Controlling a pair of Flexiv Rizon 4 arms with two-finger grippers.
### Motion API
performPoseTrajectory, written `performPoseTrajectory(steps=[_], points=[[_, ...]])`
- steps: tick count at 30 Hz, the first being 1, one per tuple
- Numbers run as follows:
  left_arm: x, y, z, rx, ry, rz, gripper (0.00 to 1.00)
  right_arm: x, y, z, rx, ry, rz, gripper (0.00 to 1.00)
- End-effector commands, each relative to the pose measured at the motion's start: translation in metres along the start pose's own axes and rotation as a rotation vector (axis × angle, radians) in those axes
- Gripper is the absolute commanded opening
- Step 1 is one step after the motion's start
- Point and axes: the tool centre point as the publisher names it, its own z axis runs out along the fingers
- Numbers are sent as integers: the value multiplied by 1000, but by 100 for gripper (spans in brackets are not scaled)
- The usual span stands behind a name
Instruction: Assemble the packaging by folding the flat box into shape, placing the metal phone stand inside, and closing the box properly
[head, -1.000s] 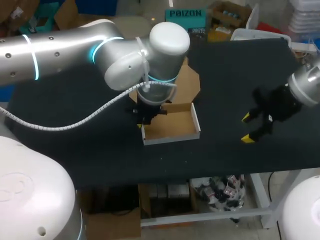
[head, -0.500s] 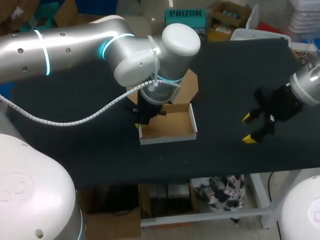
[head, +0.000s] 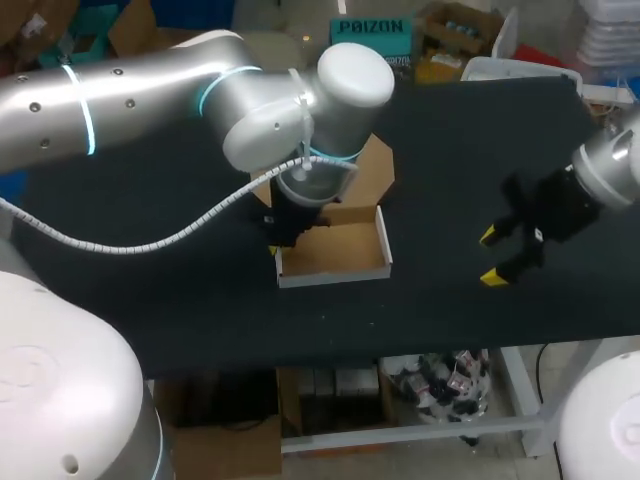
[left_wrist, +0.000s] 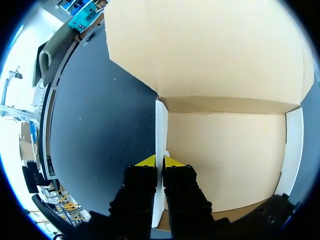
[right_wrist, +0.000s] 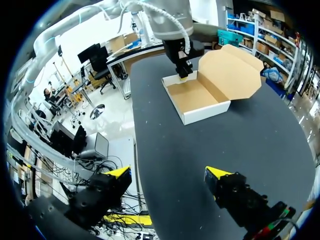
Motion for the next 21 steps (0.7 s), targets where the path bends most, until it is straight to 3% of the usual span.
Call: performPoseTrajectory(steps=[1, 2, 4, 7, 8, 12, 18, 19, 21], points=[[-9, 4, 2, 7, 61, 0, 0, -3, 2, 1, 3, 10, -1, 100], [-10, 4, 2, 9, 63, 0, 0, -3, 3, 1, 4, 11, -1, 100], [-10, 5, 1, 9, 75, 1, 14, -3, 3, 2, 5, 13, -1, 100], [-10, 7, -2, 15, 100, 1, 25, -4, 4, 2, 7, 15, -1, 100], [-10, 7, -2, 17, 104, 0, 33, -4, 4, 3, 8, 16, -1, 100], [-10, 9, -8, 24, 135, -3, 42, -4, 4, 3, 10, 17, 0, 100], [-10, 12, -16, 48, 197, -3, 47, -3, 4, 3, 13, 17, 1, 100], [-10, 13, -19, 52, 218, 2, 51, -3, 4, 3, 13, 17, 2, 100], [-11, 14, -24, 72, 238, 7, 74, -3, 4, 2, 14, 17, 2, 100]])
